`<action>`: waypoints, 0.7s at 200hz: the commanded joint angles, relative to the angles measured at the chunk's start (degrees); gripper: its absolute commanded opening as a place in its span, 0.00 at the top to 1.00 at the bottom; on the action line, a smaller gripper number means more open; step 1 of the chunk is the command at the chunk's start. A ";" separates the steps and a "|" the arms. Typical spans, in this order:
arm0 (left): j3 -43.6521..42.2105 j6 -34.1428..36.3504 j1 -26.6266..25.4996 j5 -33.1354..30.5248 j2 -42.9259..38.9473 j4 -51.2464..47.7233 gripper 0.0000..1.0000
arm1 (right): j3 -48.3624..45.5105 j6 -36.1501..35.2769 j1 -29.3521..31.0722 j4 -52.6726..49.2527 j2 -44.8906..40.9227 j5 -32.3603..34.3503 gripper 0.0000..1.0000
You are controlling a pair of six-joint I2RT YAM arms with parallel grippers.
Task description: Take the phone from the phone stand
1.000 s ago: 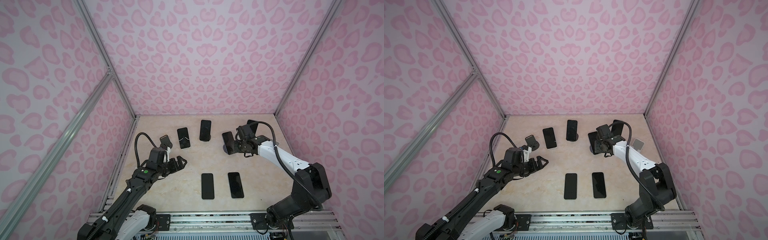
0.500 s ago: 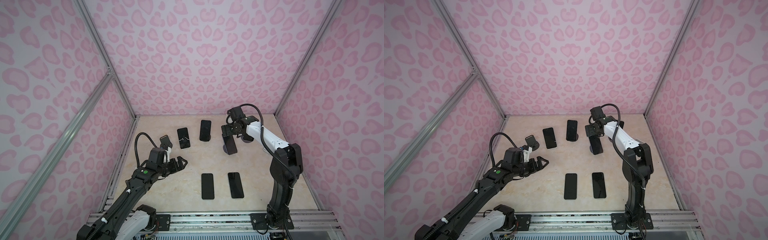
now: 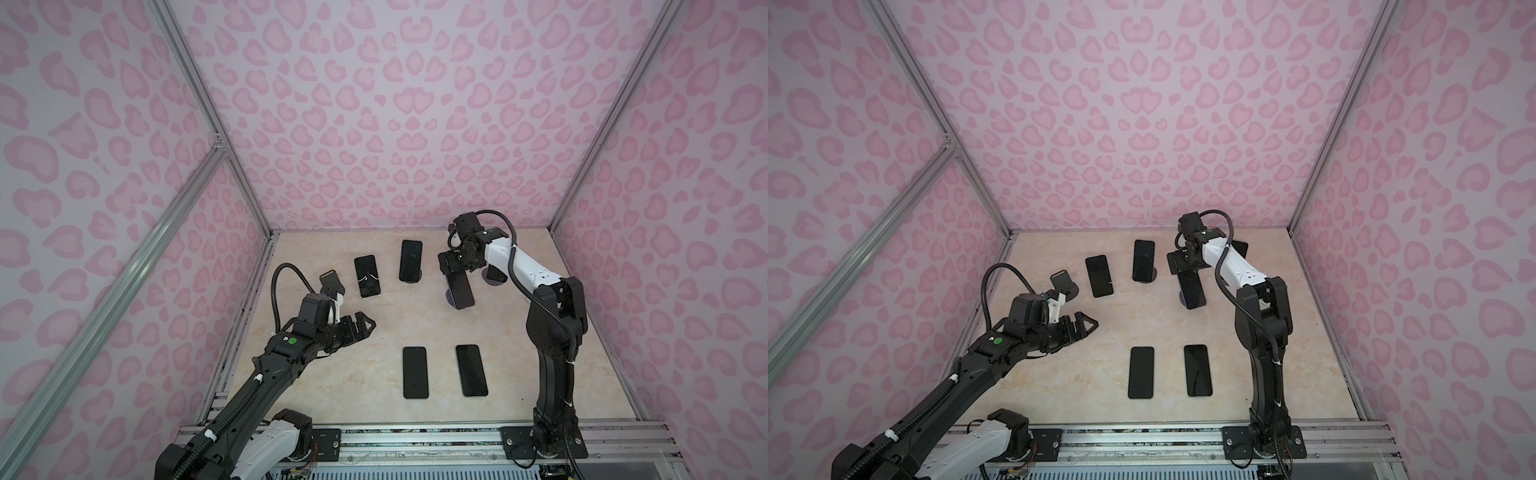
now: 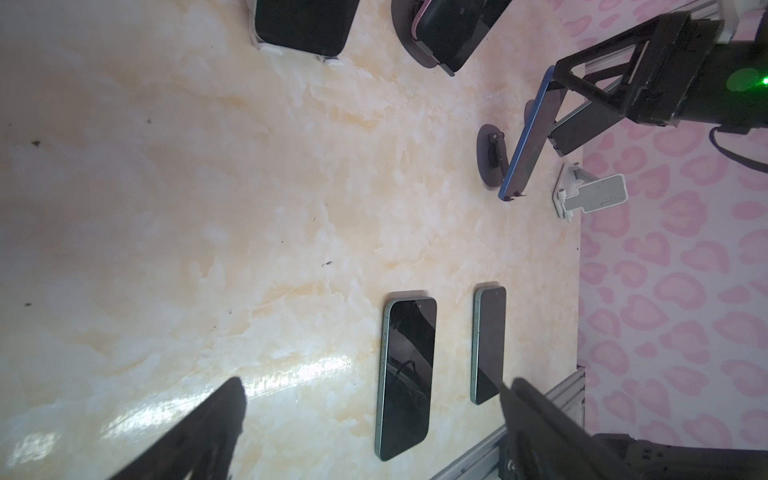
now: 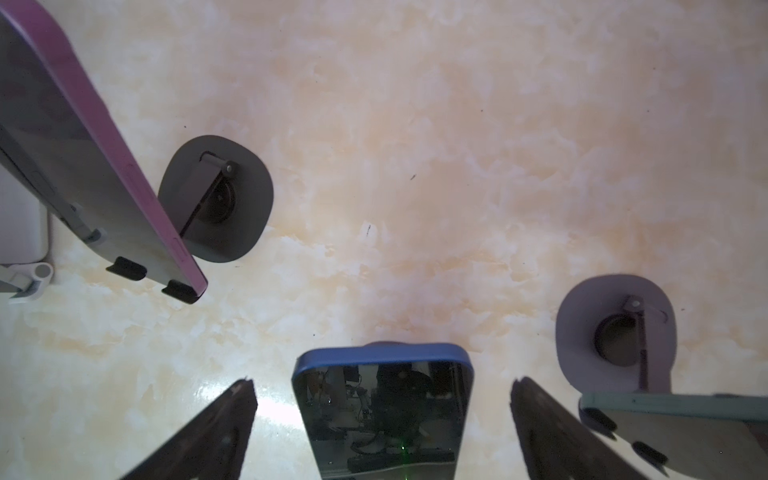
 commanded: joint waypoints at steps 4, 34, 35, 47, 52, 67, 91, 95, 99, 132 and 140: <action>0.02 0.29 0.11 0.59 -0.66 0.30 0.01 | 0.07 0.73 -0.24 -0.03 0.63 0.88 0.02; -0.36 0.20 0.11 0.50 -1.04 0.21 0.01 | 1.04 0.58 -0.42 -0.41 1.58 -0.59 0.02; -0.33 0.20 0.11 0.50 -1.00 0.19 0.01 | 1.06 0.57 -0.44 -0.38 1.60 -0.67 0.02; -0.46 0.22 0.11 0.45 -1.06 0.00 0.01 | 1.16 0.31 -0.39 -0.44 1.85 -1.32 0.02; -0.38 0.20 0.11 0.41 -1.08 0.10 0.01 | 1.28 0.22 -0.35 -0.54 1.95 -1.37 0.02; -0.28 0.13 0.11 0.46 -1.06 0.16 0.01 | 1.46 -0.04 -0.37 -0.70 2.22 -1.20 0.02; -0.03 0.12 0.11 0.40 -0.84 0.21 0.00 | 1.50 -0.14 -0.43 -0.81 2.62 -1.33 0.02; 0.04 0.18 0.09 0.41 -0.80 0.25 0.01 | 1.50 -0.09 -0.45 -0.82 2.67 -1.13 0.02; 0.00 0.15 0.06 0.45 -0.73 0.24 0.01 | 1.45 -0.05 -0.42 -0.83 2.73 -1.03 0.02; -0.11 0.04 0.10 0.50 -0.70 0.15 0.01 | 1.57 -0.22 -0.54 -0.88 3.45 -1.11 0.06; -0.16 0.02 0.09 0.50 -0.72 0.13 0.01 | 1.62 -0.22 -0.53 -0.86 3.46 -1.10 0.07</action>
